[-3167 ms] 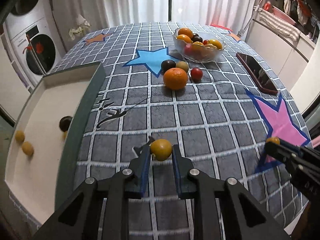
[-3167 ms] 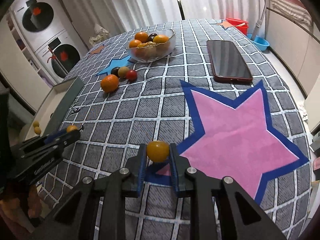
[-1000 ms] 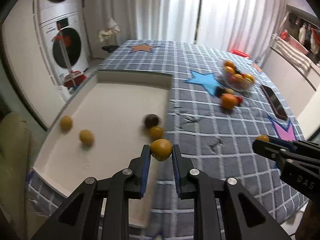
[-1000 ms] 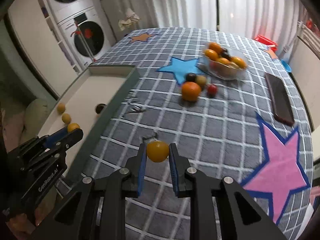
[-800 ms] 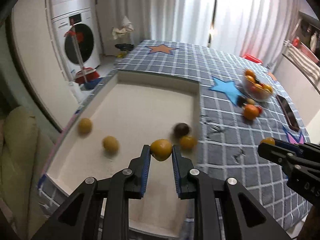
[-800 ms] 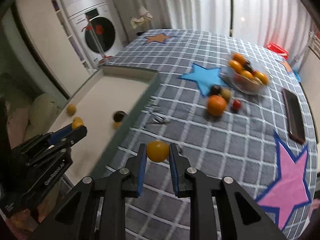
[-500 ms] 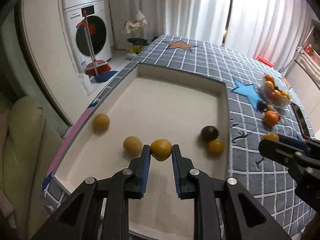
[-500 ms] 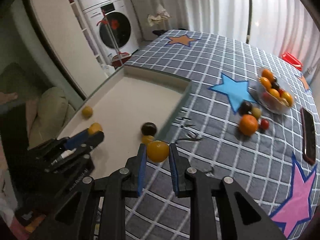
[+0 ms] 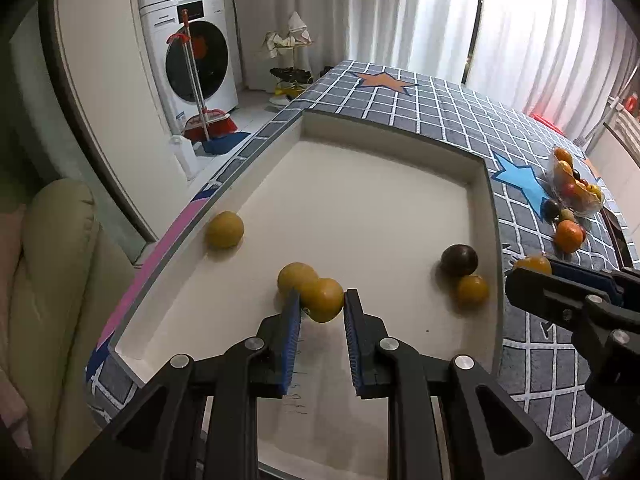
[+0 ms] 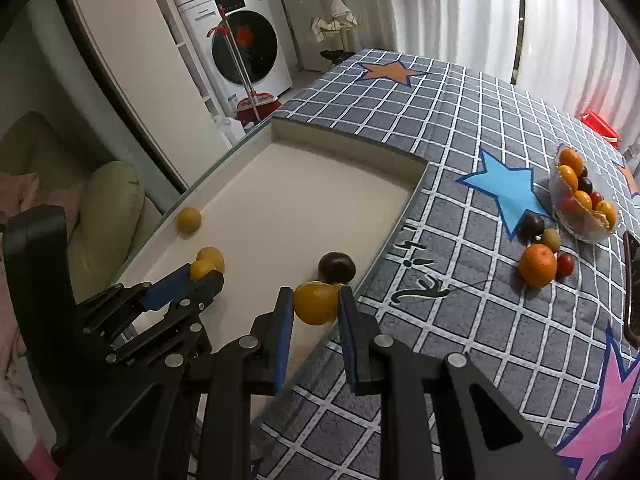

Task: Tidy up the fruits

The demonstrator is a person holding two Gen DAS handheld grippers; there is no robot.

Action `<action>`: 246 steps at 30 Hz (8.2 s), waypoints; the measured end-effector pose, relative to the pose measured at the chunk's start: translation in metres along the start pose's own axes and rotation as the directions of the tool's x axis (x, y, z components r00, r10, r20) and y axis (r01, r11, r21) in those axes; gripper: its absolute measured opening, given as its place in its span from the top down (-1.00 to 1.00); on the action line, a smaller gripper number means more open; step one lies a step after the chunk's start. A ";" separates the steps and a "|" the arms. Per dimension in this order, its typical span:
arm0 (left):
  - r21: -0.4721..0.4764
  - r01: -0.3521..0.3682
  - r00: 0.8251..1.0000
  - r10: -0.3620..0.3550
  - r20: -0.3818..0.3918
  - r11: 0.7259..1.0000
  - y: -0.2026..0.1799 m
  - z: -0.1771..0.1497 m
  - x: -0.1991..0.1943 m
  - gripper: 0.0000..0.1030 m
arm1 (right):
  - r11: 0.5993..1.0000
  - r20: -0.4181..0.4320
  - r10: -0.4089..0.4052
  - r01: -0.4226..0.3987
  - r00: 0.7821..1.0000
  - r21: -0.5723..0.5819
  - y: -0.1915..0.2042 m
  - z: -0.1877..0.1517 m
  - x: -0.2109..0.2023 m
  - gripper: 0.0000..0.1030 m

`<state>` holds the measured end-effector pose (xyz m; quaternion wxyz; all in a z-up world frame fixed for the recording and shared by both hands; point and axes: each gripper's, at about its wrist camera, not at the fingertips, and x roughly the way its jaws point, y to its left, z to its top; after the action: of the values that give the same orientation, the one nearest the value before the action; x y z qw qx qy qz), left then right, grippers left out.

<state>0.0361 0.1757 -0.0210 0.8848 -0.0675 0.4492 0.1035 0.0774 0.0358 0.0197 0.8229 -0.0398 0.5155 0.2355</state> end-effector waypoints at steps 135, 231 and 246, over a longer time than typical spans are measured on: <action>0.318 0.104 0.994 -0.089 -0.061 0.943 -0.261 0.036 0.033 -0.87 | 0.899 -0.003 -0.366 0.354 0.931 0.256 -0.210 -0.166 -0.066 -1.00; 0.227 0.154 0.988 -0.147 -0.045 0.962 -0.187 -0.031 0.011 0.20 | 0.947 0.090 -0.293 0.276 0.952 0.162 -0.218 -0.010 0.023 -0.02; 0.233 0.161 0.987 -0.156 -0.039 0.959 -0.184 -0.044 0.001 0.20 | 0.954 0.071 -0.243 0.225 0.967 0.200 -0.211 -0.083 -0.026 0.54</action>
<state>0.0470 -0.0116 -0.0432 0.8875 0.0009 0.4602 -0.0222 0.0897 -0.1862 -0.0334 0.8686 -0.0105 0.4876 0.0874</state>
